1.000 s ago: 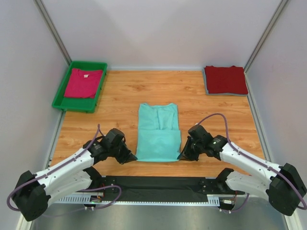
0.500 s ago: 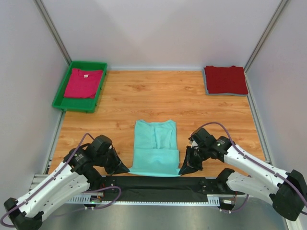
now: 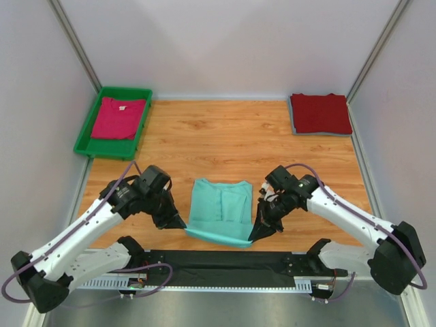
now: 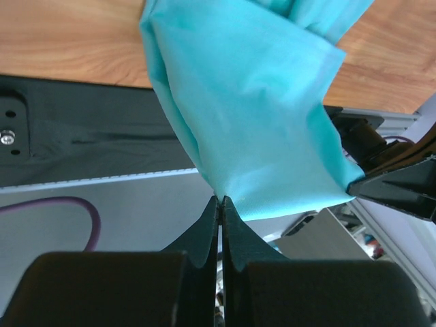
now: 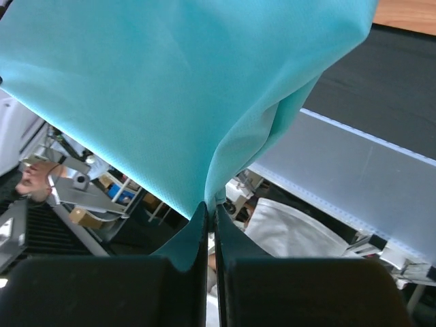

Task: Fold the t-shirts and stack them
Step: Fold the tshirt

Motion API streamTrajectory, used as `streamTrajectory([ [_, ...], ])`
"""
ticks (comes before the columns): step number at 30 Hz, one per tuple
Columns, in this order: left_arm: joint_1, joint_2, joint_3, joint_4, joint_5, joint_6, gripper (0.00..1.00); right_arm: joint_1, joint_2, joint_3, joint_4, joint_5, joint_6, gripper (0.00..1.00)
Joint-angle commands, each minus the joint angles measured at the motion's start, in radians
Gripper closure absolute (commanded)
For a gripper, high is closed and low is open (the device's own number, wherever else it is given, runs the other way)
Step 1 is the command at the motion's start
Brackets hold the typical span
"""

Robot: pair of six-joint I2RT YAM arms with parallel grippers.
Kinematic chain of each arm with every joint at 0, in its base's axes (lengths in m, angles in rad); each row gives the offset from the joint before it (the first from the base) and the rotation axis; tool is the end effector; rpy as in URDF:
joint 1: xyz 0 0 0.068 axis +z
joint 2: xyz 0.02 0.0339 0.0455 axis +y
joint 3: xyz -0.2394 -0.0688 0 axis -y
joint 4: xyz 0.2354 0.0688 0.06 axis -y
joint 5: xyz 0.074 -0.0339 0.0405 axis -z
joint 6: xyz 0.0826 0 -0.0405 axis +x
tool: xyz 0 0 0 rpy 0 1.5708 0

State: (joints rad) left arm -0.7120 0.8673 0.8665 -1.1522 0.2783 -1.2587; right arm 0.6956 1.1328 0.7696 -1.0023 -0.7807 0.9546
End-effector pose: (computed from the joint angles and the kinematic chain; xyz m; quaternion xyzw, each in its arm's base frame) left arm 0.1084 -0.1236 0.2156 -0.2338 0.9406 -0.2462 0.0004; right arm 0.1062 0.1644 0.1729 -0.0801 -0.9172 -0.3264 0.2138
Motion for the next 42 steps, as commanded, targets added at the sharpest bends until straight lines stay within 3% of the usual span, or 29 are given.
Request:
streamTrajectory([
  [1, 0.057, 0.103, 0.139, -0.037, -0.085, 0.123, 1.0, -0.068, 0.071, 0.1, -0.087, -0.1, -0.085, 1.0],
  [13, 0.226, 0.447, 0.413, 0.028, -0.025, 0.332, 1.0, -0.31, 0.353, 0.321, -0.236, -0.179, -0.303, 1.0],
  [20, 0.299, 0.599, 0.543, 0.039, -0.011, 0.381, 1.0, -0.367, 0.488, 0.416, -0.188, -0.209, -0.286, 1.0],
  [26, 0.348, 0.662, 0.602, 0.028, 0.018, 0.416, 1.0, -0.377, 0.604, 0.574, -0.272, -0.193, -0.335, 1.0],
  [34, 0.362, 0.503, 0.412, 0.008, 0.035, 0.378, 1.0, -0.34, 0.495, 0.458, -0.323, -0.132, -0.364, 1.0],
  [42, 0.362, 0.199, 0.203, -0.113, 0.035, 0.337, 1.0, -0.179, 0.28, 0.245, -0.303, -0.143, -0.295, 1.0],
])
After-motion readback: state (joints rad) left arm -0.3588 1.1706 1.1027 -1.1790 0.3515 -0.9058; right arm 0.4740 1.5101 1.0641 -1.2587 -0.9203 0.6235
